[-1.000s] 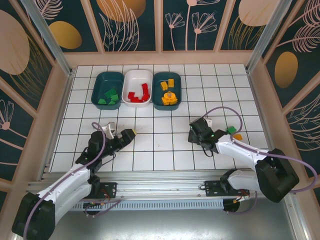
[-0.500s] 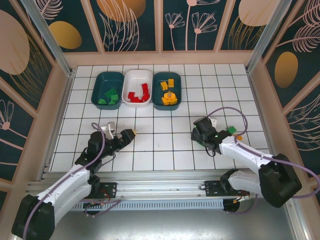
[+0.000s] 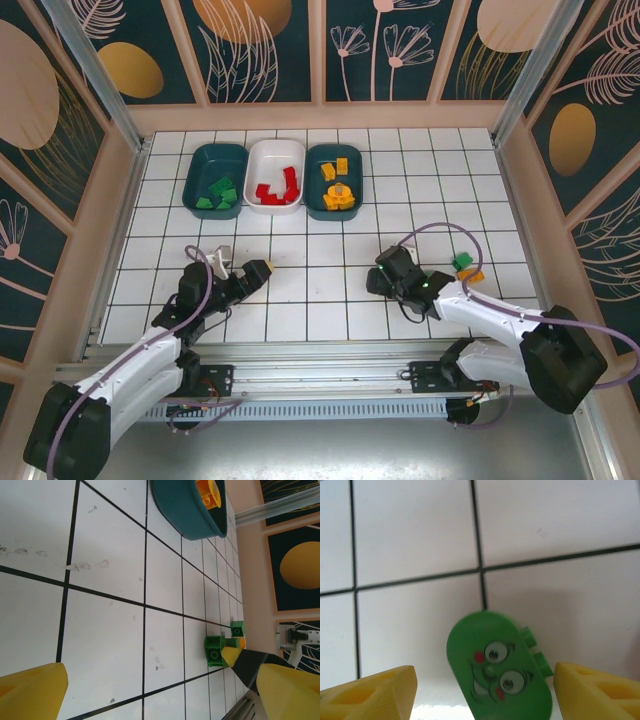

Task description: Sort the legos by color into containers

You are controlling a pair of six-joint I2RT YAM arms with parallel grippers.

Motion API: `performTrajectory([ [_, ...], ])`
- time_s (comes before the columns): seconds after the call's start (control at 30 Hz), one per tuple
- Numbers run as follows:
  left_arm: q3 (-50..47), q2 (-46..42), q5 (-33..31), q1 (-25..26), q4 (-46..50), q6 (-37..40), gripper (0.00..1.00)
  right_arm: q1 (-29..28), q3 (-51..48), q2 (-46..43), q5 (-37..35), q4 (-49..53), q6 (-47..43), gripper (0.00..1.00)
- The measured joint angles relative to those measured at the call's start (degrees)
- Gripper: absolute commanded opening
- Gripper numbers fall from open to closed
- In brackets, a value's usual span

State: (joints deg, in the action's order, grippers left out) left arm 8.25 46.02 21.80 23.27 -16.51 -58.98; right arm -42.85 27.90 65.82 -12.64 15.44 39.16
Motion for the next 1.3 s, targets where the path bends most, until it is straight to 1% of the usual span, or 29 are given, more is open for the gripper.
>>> performTrajectory([
  [0.17,0.00,0.22,-0.02,0.00,0.00,0.00,0.97,-2.38,0.15,0.94,1.68,1.79,3.06,0.73],
  [0.3,0.00,0.02,-0.02,0.00,0.00,0.00,0.97,-2.60,1.73,2.47,-0.81,4.37,4.24,0.73],
  [0.4,-0.02,-0.35,-0.02,0.00,0.02,0.00,0.97,-2.60,3.89,6.84,-2.25,4.52,4.15,0.71],
  [0.53,-0.11,-0.79,-0.04,0.00,0.04,-0.02,0.98,-2.60,7.45,14.40,-4.28,4.52,2.84,0.66],
  [0.63,-0.46,-1.64,-0.90,0.00,0.24,-0.33,0.98,-2.60,10.03,18.49,-5.68,4.76,1.75,0.58],
  [0.77,-1.92,-4.74,-3.80,0.00,1.20,-1.92,0.99,-2.97,11.82,20.33,-6.45,4.55,0.24,0.36],
  [0.83,-2.38,-6.56,-5.68,0.00,2.71,-2.78,0.98,-3.02,11.93,20.33,-6.82,4.17,-0.22,0.31],
  [0.97,-1.90,-9.88,-9.94,0.00,7.65,-3.23,0.99,-3.34,12.66,20.20,-7.08,3.98,-0.85,0.29],
  [1.07,1.29,-9.75,-12.79,-0.24,13.75,-2.54,0.99,-4.35,15.39,20.20,-7.17,3.93,-1.73,0.28],
  [1.13,4.13,-8.61,-13.38,-2.05,16.94,-1.29,0.99,-5.03,18.34,20.28,-7.23,3.39,-2.49,0.28],
  [1.17,5.38,-8.07,-13.05,-4.24,18.16,-0.48,0.98,-5.42,20.33,20.59,-7.17,2.64,-2.95,0.28],
  [1.23,7.37,-7.21,-11.32,-10.67,20.06,1.20,0.99,-6.49,25.03,22.58,-6.67,0.11,-4.15,0.28],
  [1.3,9.55,-6.58,-9.46,-19.12,22.71,2.71,0.98,-8.20,31.30,26.91,-5.62,-3.06,-5.44,0.28],
])
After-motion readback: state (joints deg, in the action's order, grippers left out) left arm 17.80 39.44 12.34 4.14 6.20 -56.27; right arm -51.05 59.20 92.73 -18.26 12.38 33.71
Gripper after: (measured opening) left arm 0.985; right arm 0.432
